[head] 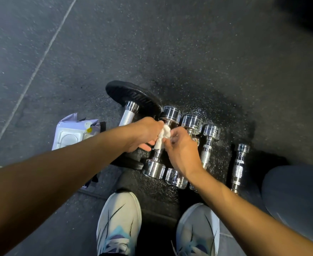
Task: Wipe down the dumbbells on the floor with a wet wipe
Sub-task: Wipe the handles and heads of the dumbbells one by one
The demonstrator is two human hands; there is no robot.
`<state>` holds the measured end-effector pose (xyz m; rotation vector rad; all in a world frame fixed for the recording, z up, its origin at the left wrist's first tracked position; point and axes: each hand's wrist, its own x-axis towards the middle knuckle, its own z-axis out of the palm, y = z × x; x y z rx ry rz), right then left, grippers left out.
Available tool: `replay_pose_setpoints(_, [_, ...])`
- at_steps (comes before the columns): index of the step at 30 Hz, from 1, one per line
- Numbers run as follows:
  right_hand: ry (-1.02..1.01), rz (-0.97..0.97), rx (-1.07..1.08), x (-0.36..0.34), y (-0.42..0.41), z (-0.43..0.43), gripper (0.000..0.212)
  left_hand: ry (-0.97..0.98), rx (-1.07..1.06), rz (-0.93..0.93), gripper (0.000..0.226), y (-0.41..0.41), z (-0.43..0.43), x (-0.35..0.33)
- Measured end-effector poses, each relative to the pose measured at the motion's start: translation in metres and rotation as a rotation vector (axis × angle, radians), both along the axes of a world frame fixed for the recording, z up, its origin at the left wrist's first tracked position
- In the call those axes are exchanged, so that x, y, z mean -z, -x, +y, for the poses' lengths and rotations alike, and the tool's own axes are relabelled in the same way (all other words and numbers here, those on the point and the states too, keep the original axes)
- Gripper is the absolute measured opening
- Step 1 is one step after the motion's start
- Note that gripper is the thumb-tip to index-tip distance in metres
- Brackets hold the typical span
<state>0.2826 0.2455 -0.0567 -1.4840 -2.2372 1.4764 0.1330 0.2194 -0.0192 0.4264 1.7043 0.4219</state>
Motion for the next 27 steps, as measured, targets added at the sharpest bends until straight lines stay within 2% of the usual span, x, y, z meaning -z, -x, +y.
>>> replay_pose_setpoints(3, [0.166, -0.110, -0.023, -0.002, -0.005, -0.003, 0.011, 0.053, 0.056, -0.006, 0.048, 0.003, 0.001, -0.008])
replay_pose_setpoints(5, [0.197, -0.113, 0.014, -0.005, -0.005, -0.002, 0.011, 0.072, 0.120, 0.006, 0.052, 0.007, 0.002, -0.015])
replay_pose_setpoints(6, [0.157, -0.074, 0.041, -0.008, -0.003, -0.002, 0.009, 0.077, 0.164, 0.022, 0.051, 0.008, 0.002, -0.019])
replay_pose_setpoints(8, [-0.056, 0.023, 0.011, -0.015, 0.000, -0.002, 0.010, 0.061, 0.244, 0.054, 0.043, 0.012, -0.001, -0.028])
replay_pose_setpoints(10, [-0.359, -0.015, -0.183, -0.016, 0.003, 0.002, 0.028, 0.015, 0.304, 0.107, 0.037, 0.017, -0.007, -0.041])
replay_pose_setpoints(12, [-0.605, -0.233, -0.510, -0.014, 0.006, 0.010, 0.048, -0.084, 0.323, 0.208, 0.032, 0.024, -0.018, -0.050])
replay_pose_setpoints(15, [-0.679, -0.427, -0.920, -0.022, 0.005, 0.016, 0.057, -0.237, 0.234, 0.381, 0.027, 0.031, -0.035, -0.064])
replay_pose_setpoints(19, [-0.711, -0.442, -1.355, -0.042, 0.005, 0.021, 0.056, -0.284, 0.210, 0.608, 0.019, 0.033, -0.052, -0.076])
replay_pose_setpoints(21, [-0.794, -0.486, -1.486, -0.047, 0.017, 0.033, 0.047, -0.304, 0.211, 0.709, 0.018, 0.031, -0.059, -0.084])
replay_pose_setpoints(23, [-0.867, -0.544, -1.513, -0.049, 0.032, 0.050, 0.042, -0.366, 0.325, 0.986, 0.026, 0.019, -0.064, -0.085])
replay_pose_setpoints(24, [-0.867, -0.592, -1.517, -0.050, 0.039, 0.055, 0.040, -0.406, 0.398, 1.052, 0.030, 0.005, -0.062, -0.080])
replay_pose_setpoints(27, [-0.845, -0.658, -1.576, -0.040, 0.052, 0.060, 0.041, -0.363, 0.812, 0.916, 0.036, -0.041, -0.068, -0.055])
